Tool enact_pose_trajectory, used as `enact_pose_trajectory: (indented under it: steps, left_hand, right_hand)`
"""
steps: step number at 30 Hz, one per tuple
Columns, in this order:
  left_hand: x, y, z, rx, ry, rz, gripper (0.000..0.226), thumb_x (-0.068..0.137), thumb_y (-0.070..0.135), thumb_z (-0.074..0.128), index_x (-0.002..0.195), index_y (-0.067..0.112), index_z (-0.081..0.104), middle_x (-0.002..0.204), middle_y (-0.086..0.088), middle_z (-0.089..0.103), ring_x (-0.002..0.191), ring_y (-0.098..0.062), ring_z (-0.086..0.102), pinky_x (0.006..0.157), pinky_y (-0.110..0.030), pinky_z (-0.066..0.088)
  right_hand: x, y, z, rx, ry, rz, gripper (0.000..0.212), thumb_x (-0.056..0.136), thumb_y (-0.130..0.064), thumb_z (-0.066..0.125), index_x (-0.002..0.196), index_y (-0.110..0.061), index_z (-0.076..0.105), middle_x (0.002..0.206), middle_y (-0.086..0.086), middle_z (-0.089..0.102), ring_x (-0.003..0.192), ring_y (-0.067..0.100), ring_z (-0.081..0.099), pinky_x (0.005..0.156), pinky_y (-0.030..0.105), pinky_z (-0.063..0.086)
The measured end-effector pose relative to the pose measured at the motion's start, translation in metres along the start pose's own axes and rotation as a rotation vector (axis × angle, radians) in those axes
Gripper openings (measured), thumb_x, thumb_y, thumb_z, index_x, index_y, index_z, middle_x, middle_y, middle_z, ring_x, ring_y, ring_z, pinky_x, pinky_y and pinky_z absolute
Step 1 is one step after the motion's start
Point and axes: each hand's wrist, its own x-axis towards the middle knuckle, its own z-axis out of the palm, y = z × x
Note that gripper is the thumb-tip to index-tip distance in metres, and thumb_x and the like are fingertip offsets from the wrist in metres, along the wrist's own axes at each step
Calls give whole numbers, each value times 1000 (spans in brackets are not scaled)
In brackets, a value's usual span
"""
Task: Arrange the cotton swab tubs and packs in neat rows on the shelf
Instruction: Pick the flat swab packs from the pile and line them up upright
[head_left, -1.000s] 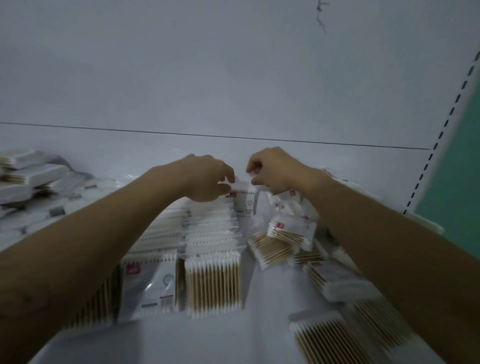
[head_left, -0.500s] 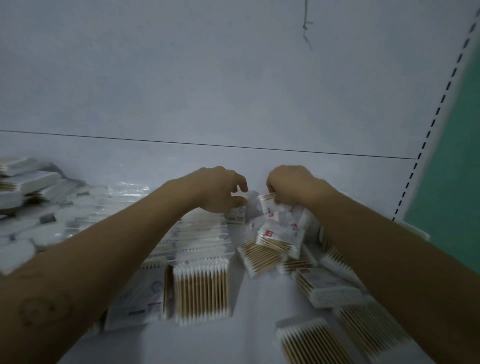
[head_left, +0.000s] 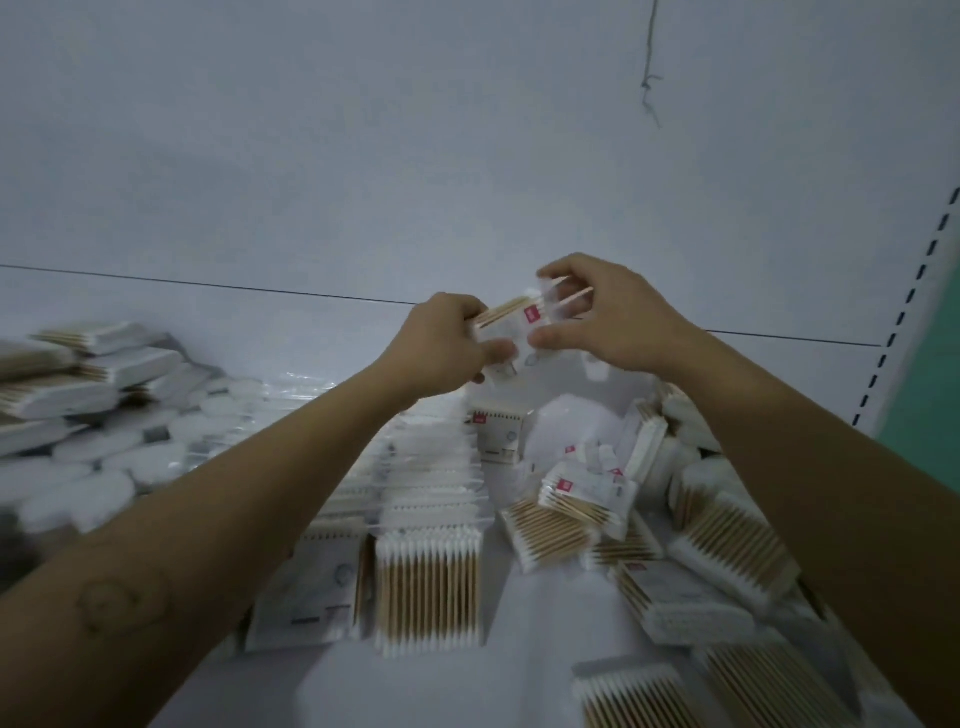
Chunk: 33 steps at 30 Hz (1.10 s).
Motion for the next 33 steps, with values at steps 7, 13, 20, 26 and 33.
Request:
enact_pose_trajectory:
  steps: [7, 13, 20, 26, 33]
  left_hand:
    - [-4, -17, -8, 325, -100, 13, 41, 88, 45, 66, 119, 18, 62, 106, 0, 69, 88, -15, 64, 76, -27, 51]
    - [-15, -23, -11, 575, -309, -46, 52, 94, 44, 57, 140, 21, 47, 137, -1, 55, 119, -21, 54, 100, -34, 43]
    - [-11, -24, -6, 692, -443, -89, 49, 96, 45, 53, 139, 23, 49, 139, 0, 53, 122, -21, 53, 106, -36, 41]
    - [-7, -23, -6, 710, -437, -61, 50, 94, 47, 56, 137, 23, 51, 138, 1, 54, 121, -21, 52, 103, -35, 41]
    - [-7, -16, -5, 666, -384, -8, 48, 91, 43, 62, 133, 23, 54, 133, 1, 57, 118, -20, 54, 101, -37, 44]
  right_hand:
    - [7, 14, 20, -50, -51, 18, 22, 77, -27, 81, 96, -24, 70, 88, 0, 67, 70, 8, 57, 63, 18, 45]
    - [12, 19, 47, -389, -290, 66, 22, 78, -13, 73, 97, -21, 69, 96, -4, 63, 81, 13, 62, 62, 20, 42]
    - [11, 25, 90, -352, -290, 90, 14, 83, -17, 76, 92, -17, 65, 98, 1, 63, 86, 17, 59, 70, 24, 42]
    - [12, 26, 100, -569, -262, 29, 18, 85, -29, 73, 91, -15, 66, 99, 3, 60, 86, 21, 59, 71, 31, 48]
    - [9, 22, 82, -607, -347, 42, 33, 84, -41, 72, 108, -19, 66, 107, 0, 61, 95, 20, 58, 78, 32, 48]
